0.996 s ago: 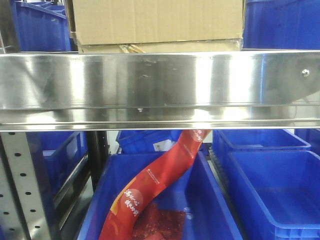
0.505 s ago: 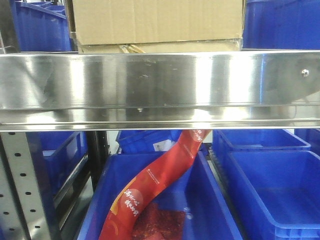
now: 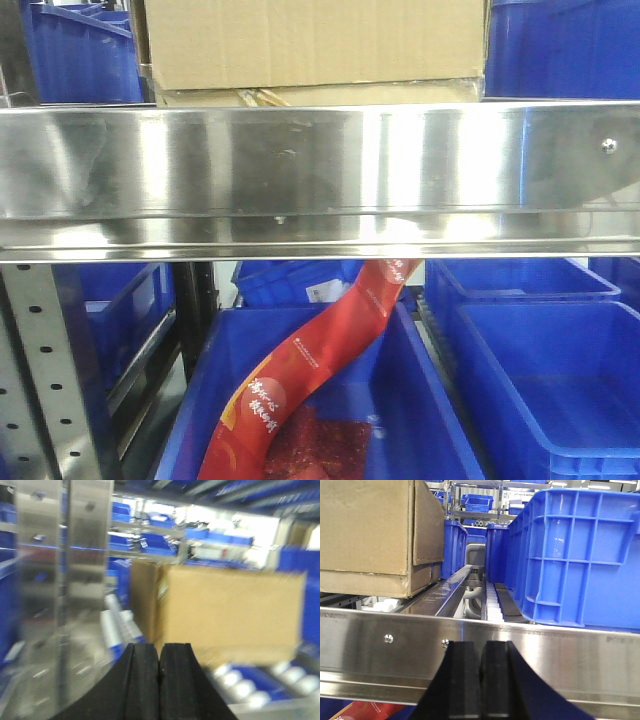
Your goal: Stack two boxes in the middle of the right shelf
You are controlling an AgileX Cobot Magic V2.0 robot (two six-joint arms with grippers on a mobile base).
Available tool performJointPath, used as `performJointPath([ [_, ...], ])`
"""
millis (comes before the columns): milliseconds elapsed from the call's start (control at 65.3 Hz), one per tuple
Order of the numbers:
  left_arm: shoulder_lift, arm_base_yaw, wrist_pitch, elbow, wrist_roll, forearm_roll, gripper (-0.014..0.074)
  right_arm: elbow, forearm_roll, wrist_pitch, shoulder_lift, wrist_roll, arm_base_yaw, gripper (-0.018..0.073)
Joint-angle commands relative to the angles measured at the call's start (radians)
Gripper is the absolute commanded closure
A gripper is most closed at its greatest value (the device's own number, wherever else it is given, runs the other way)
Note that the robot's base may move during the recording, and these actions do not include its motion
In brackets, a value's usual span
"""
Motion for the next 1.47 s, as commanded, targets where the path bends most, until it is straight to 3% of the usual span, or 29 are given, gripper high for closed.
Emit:
performJointPath([
  [0, -0.068, 0.056, -0.018, 0.091, 0.121, -0.037, 0.0707, 0.002, 0.002, -0.015, -0.003, 0.003, 0.003, 0.0720],
  [123, -0.179, 0.150, -0.018, 0.214, 0.127, -0.046, 0.0707, 0.002, 0.002, -0.015, -0.003, 0.003, 0.003, 0.0720],
  [260, -0.223, 0.194, -0.053, 0.320, 0.127, -0.049, 0.0707, 0.002, 0.002, -0.015, -0.003, 0.003, 0.003, 0.0720],
  [429, -0.223, 0.195, -0.284, 0.418, 0.127, -0.049, 0.0707, 0.002, 0.002, -0.015, -0.003, 0.003, 0.003, 0.0720],
  [597, -0.223, 0.195, -0.237, 0.418, 0.127, -0.050, 0.0707, 0.002, 0.002, -0.015, -0.003, 0.003, 0.003, 0.0720],
  [1455, -0.223, 0.195, -0.237, 0.418, 0.127, -0.050, 0.0707, 0.002, 0.002, -0.015, -0.003, 0.003, 0.003, 0.0720],
])
